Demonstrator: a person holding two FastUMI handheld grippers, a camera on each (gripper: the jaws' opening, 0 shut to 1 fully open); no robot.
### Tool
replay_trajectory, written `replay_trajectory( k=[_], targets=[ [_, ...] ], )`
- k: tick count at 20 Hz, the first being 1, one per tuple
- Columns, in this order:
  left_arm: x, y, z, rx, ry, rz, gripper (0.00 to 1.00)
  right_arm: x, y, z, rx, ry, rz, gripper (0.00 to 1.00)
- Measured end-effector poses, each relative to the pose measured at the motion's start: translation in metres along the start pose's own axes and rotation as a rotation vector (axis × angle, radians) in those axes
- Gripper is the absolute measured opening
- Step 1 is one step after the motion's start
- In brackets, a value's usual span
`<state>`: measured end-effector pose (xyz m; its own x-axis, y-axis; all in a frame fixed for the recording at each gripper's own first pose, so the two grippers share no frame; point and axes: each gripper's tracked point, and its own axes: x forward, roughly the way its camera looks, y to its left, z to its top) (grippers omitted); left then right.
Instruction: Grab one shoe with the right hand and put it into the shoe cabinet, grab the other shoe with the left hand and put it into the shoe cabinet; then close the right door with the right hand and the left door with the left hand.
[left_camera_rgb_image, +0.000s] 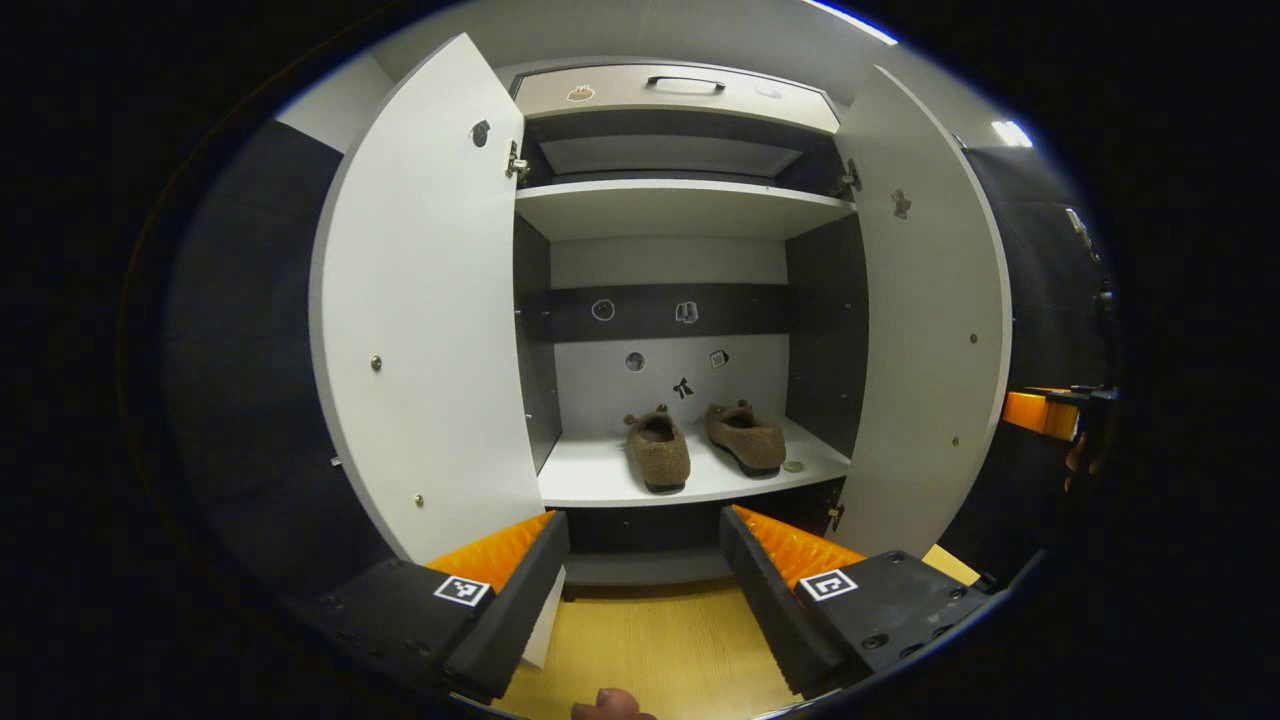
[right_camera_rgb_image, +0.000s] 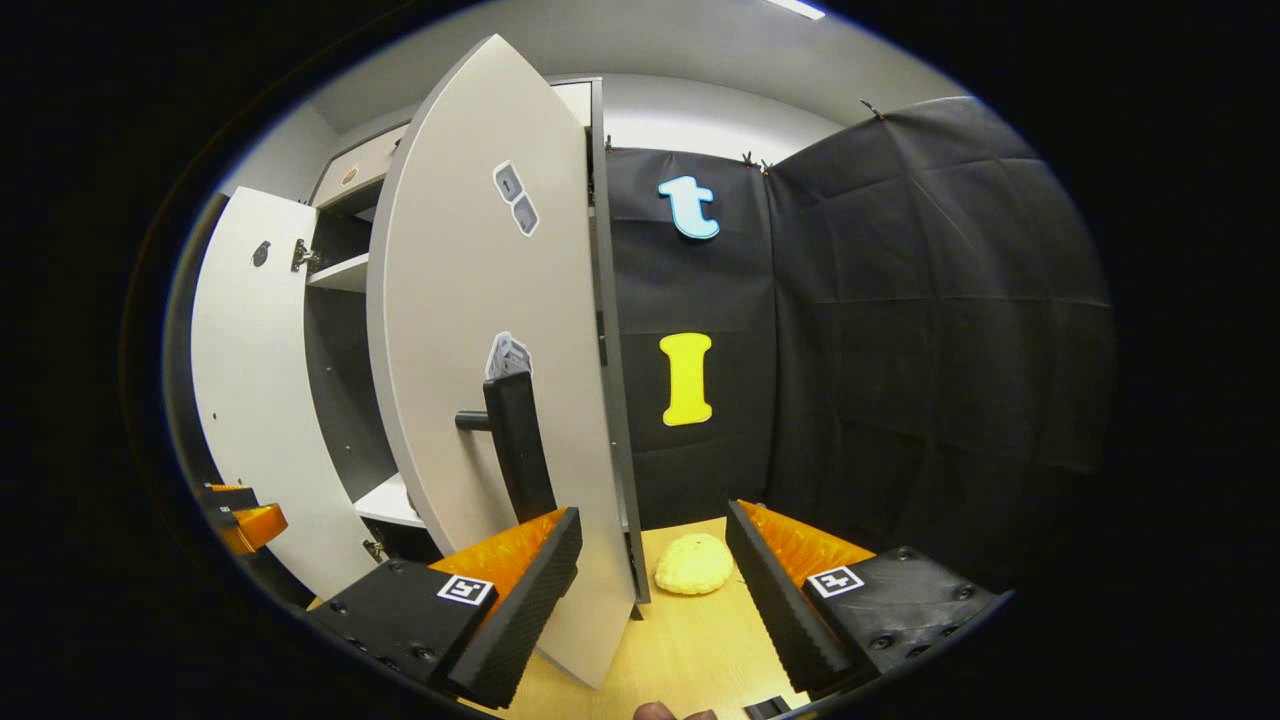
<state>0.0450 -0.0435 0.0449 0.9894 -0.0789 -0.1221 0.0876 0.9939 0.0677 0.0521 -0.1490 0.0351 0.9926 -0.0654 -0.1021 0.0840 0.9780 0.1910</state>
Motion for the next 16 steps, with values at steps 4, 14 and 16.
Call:
replay_trajectory(
  k=[4, 14, 16],
  targets=[
    [-0.012, 0.020, -0.002, 0.007, -0.004, 0.013, 0.96, 0.005, 0.038, -0.006, -0.005, 0.008, 0.055, 0.98],
    [-0.050, 0.095, -0.004, -0.048, -0.011, 0.117, 0.96, -0.004, 0.151, -0.035, -0.056, 0.073, 0.256, 0.98],
    [-0.055, 0.118, -0.001, -0.070, -0.022, 0.152, 0.96, -0.006, 0.162, -0.040, -0.062, 0.080, 0.268, 0.98]
  ],
)
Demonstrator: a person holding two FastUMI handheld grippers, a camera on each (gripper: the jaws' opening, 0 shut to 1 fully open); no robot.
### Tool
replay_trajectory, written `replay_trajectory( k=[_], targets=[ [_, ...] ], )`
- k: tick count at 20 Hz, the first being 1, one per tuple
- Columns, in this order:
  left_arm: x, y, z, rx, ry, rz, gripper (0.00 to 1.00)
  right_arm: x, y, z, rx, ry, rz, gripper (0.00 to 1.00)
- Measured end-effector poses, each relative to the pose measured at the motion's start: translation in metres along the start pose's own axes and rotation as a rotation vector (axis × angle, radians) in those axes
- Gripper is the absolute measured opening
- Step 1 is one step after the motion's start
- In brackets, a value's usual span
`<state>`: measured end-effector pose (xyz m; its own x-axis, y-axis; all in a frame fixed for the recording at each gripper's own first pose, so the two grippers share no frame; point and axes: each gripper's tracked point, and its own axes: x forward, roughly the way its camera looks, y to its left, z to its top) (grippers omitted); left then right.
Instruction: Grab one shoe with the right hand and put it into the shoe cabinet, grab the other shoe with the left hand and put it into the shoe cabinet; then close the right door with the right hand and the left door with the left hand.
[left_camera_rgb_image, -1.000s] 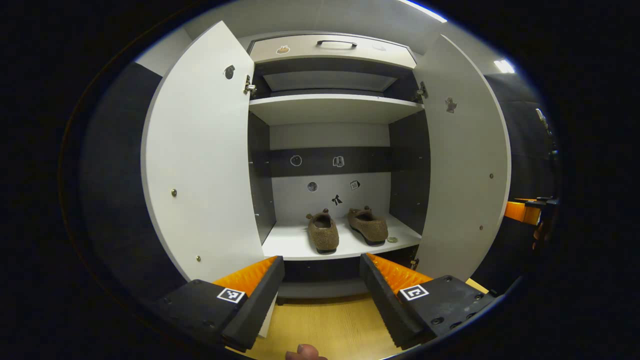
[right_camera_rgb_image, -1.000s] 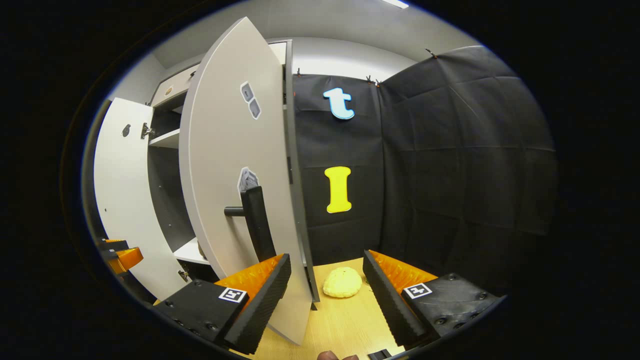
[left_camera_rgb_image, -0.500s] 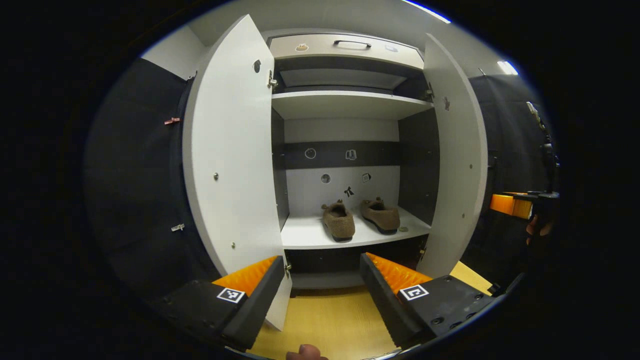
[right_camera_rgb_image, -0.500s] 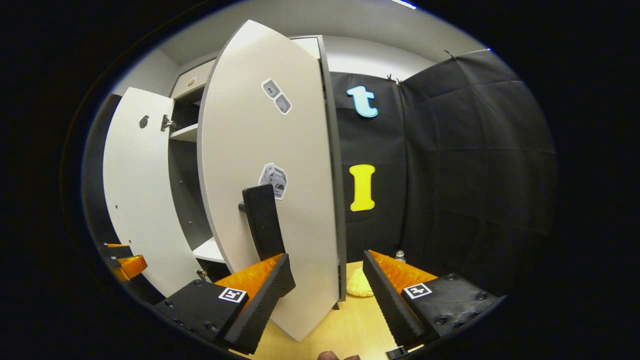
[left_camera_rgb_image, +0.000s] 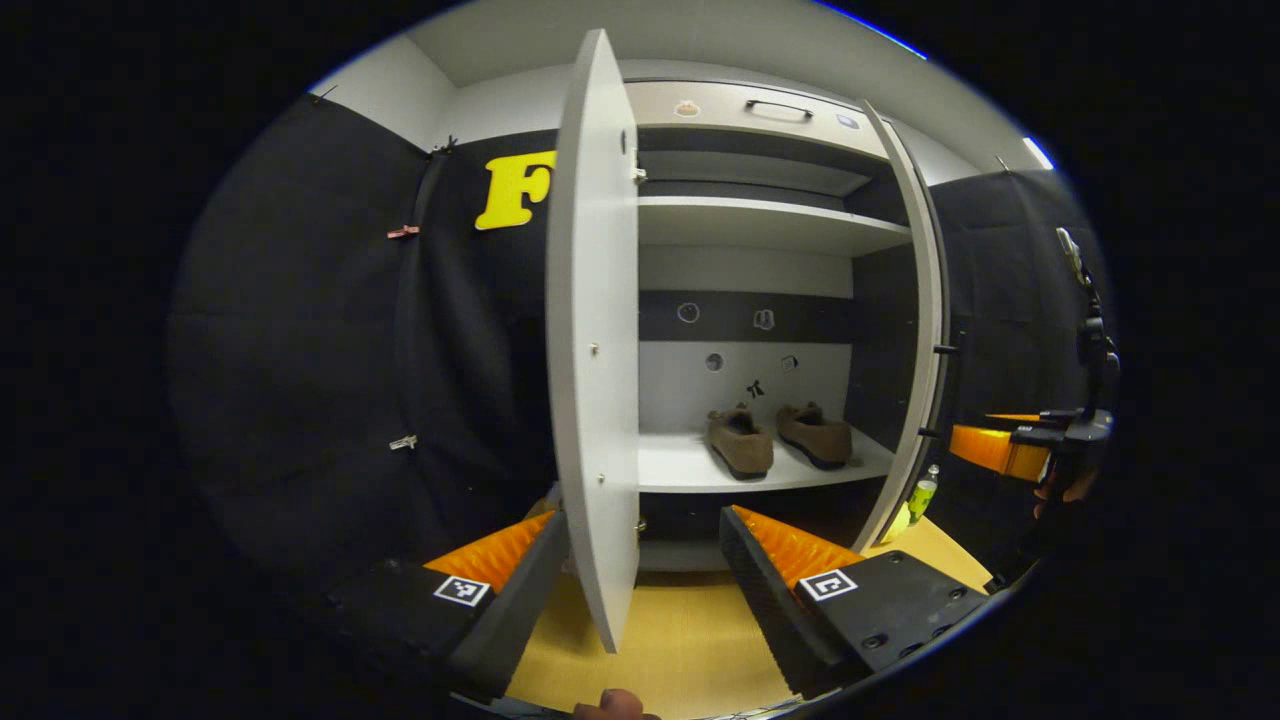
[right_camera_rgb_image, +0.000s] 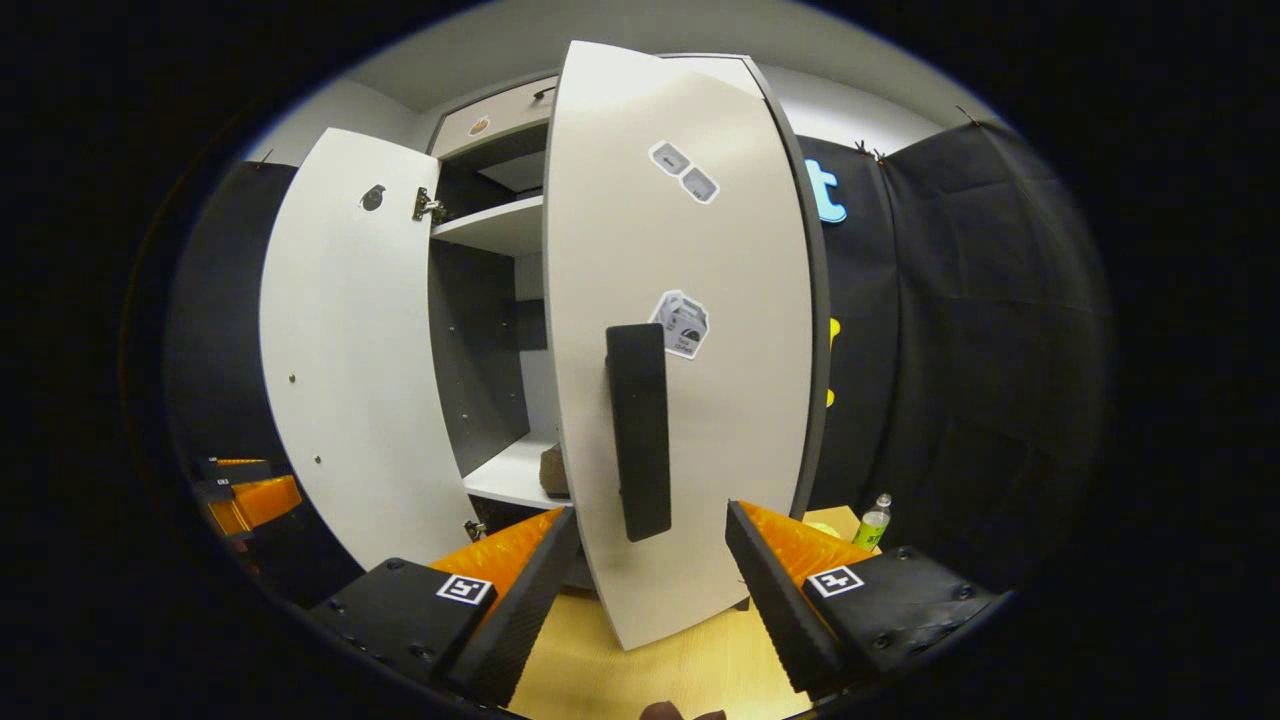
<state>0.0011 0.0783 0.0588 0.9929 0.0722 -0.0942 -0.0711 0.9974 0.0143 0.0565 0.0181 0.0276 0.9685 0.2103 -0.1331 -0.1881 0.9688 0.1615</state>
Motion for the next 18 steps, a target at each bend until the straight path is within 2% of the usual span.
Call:
replay_trajectory(
  k=[8, 12, 18],
  targets=[
    [0.013, 0.100, 0.033, -0.002, -0.063, 0.153, 0.99, -0.004, 0.005, 0.002, 0.008, -0.012, -0.026, 0.98],
    [0.041, 0.119, 0.038, 0.005, -0.060, 0.167, 0.99, -0.011, -0.002, 0.005, 0.005, -0.025, -0.057, 0.98],
    [0.055, 0.117, 0.030, -0.012, -0.029, 0.128, 0.98, -0.020, -0.019, 0.010, 0.016, -0.047, -0.109, 0.98]
  ],
)
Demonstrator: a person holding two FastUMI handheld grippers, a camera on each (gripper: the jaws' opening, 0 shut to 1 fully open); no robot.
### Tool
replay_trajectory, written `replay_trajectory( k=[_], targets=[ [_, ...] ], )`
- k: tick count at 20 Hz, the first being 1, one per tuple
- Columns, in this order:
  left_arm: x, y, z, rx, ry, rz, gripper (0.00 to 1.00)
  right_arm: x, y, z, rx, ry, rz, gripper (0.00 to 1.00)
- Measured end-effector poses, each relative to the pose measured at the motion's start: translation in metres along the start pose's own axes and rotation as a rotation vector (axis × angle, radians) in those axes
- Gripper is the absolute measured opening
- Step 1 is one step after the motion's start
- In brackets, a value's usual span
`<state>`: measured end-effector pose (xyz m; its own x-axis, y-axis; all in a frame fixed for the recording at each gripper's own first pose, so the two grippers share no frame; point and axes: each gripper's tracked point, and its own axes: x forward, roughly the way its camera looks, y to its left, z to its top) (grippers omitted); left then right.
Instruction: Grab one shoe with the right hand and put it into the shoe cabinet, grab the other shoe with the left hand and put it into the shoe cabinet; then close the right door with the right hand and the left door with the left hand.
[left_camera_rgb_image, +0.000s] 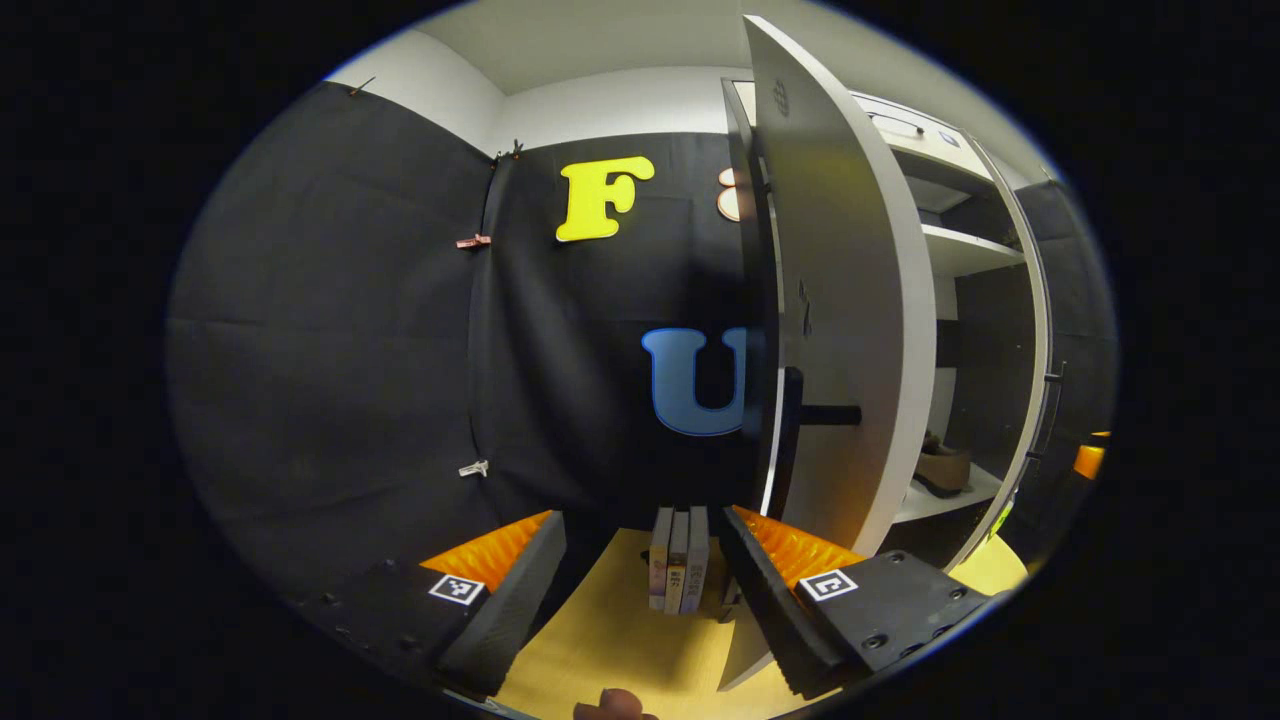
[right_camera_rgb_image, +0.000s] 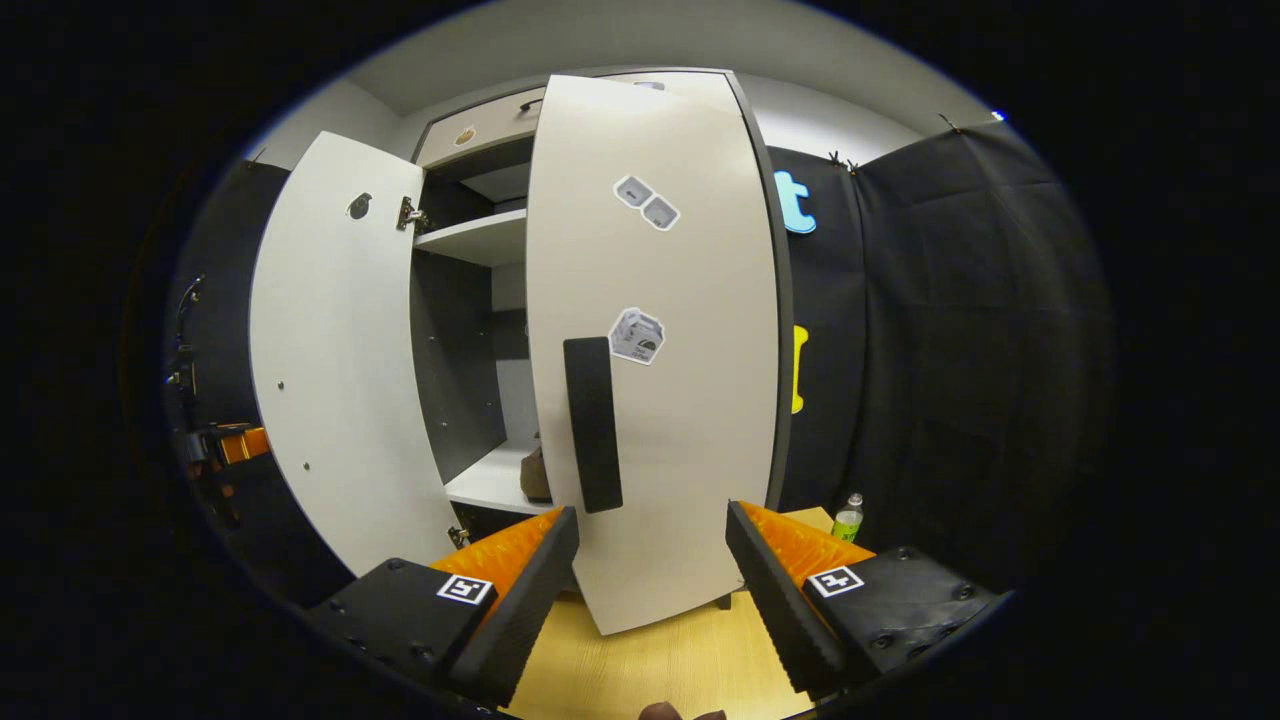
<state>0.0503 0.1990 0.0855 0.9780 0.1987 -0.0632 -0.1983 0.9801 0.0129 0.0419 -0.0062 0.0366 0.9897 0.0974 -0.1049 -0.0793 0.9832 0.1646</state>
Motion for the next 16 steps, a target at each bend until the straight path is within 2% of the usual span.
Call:
replay_trajectory(
  k=[3, 7, 8, 9, 13, 16],
  targets=[
    [0.003, 0.000, 0.000, 0.016, 0.002, 0.010, 0.94, -0.003, -0.005, -0.002, 0.017, 0.009, -0.008, 0.98],
    [-0.001, -0.014, 0.001, 0.084, -0.007, 0.033, 0.93, -0.007, -0.008, -0.003, 0.006, 0.005, -0.018, 0.98],
    [-0.003, -0.017, 0.002, 0.095, -0.008, 0.033, 0.97, -0.009, -0.009, -0.004, 0.006, 0.007, -0.018, 0.98],
    [-0.005, -0.021, 0.001, 0.092, -0.005, 0.027, 0.93, -0.010, -0.009, -0.004, 0.009, 0.007, -0.015, 0.98],
    [-0.013, -0.053, -0.005, -0.014, 0.028, -0.052, 0.93, -0.012, -0.009, -0.004, 0.009, 0.012, -0.002, 0.98],
    [-0.015, -0.077, -0.007, -0.016, 0.031, -0.093, 0.93, -0.012, -0.009, -0.004, 0.016, 0.017, 0.008, 0.98]
  ],
)
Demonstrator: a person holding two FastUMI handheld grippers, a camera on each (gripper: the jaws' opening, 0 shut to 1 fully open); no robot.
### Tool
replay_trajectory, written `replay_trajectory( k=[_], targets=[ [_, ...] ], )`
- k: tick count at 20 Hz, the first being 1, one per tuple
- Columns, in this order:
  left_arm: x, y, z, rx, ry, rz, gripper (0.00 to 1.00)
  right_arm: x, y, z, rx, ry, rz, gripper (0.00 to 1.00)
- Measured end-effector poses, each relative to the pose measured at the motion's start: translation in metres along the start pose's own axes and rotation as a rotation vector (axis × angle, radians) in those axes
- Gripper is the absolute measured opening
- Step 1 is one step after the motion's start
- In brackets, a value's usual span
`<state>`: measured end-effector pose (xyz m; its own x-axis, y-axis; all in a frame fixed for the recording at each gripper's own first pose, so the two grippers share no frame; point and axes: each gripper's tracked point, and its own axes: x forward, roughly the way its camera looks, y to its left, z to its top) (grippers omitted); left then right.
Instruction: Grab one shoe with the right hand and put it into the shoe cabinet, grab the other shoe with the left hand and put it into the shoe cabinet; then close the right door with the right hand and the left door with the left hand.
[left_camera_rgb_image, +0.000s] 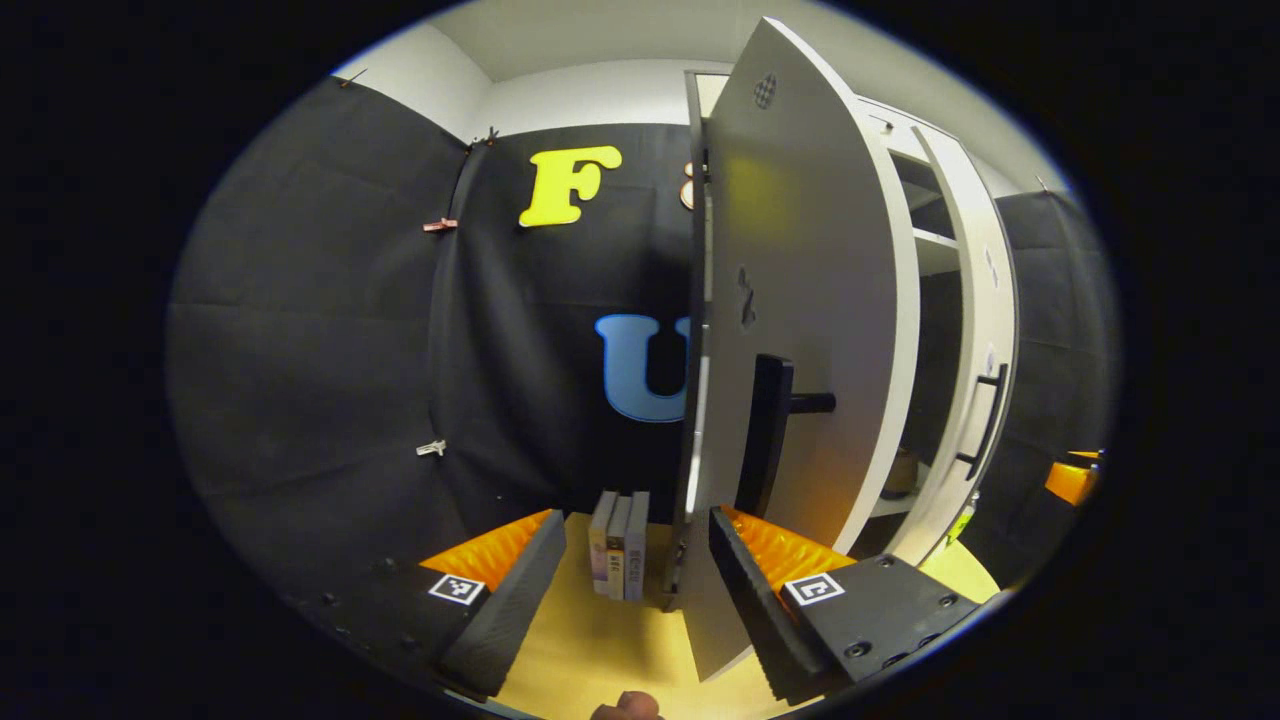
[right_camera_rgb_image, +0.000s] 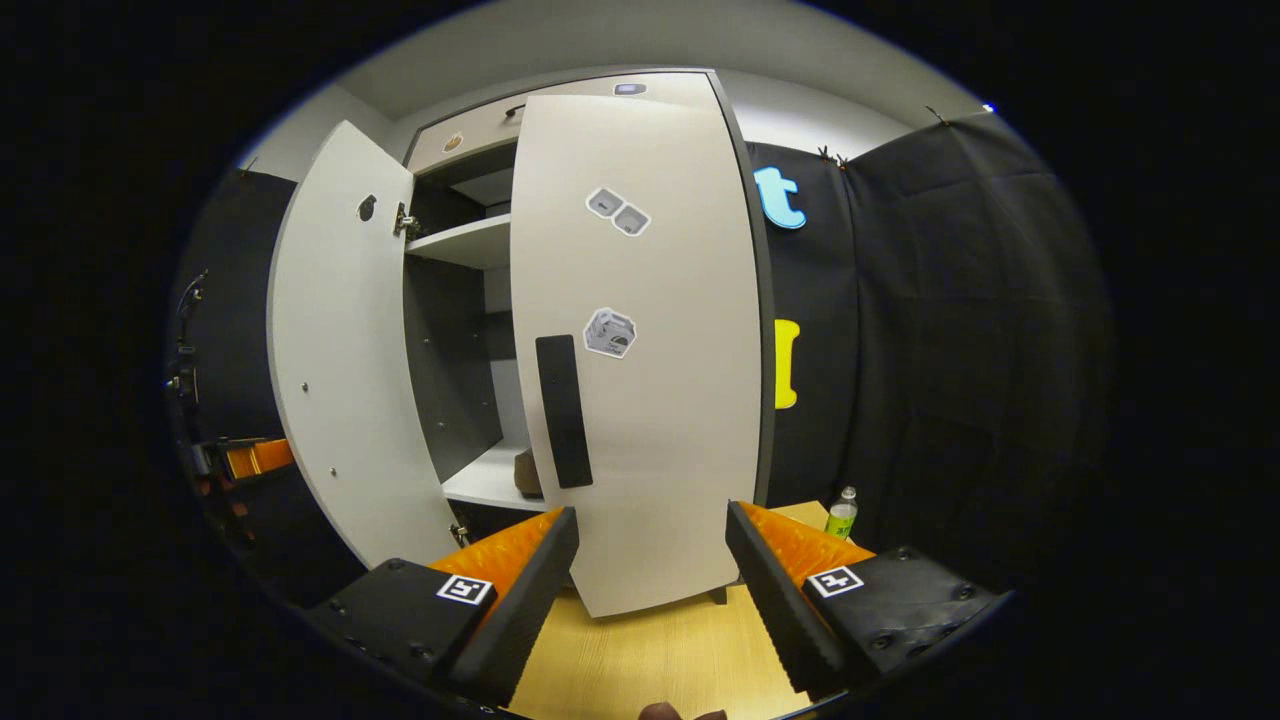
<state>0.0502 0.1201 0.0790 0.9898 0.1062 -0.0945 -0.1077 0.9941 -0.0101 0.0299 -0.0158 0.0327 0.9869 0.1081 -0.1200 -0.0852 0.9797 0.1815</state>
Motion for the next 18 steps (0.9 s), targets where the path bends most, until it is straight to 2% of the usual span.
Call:
replay_trajectory(
  k=[7, 11, 18],
  targets=[
    [0.015, -0.078, -0.010, -0.040, 0.035, -0.147, 0.94, 0.000, 0.000, 0.001, -0.002, 0.013, 0.035, 0.98],
    [0.015, -0.128, -0.023, -0.114, 0.068, -0.234, 0.94, 0.002, -0.008, 0.001, 0.015, 0.016, 0.033, 0.98],
    [0.003, -0.160, -0.021, -0.082, 0.043, -0.273, 0.94, 0.002, -0.017, 0.004, 0.025, 0.005, 0.022, 0.98]
  ],
)
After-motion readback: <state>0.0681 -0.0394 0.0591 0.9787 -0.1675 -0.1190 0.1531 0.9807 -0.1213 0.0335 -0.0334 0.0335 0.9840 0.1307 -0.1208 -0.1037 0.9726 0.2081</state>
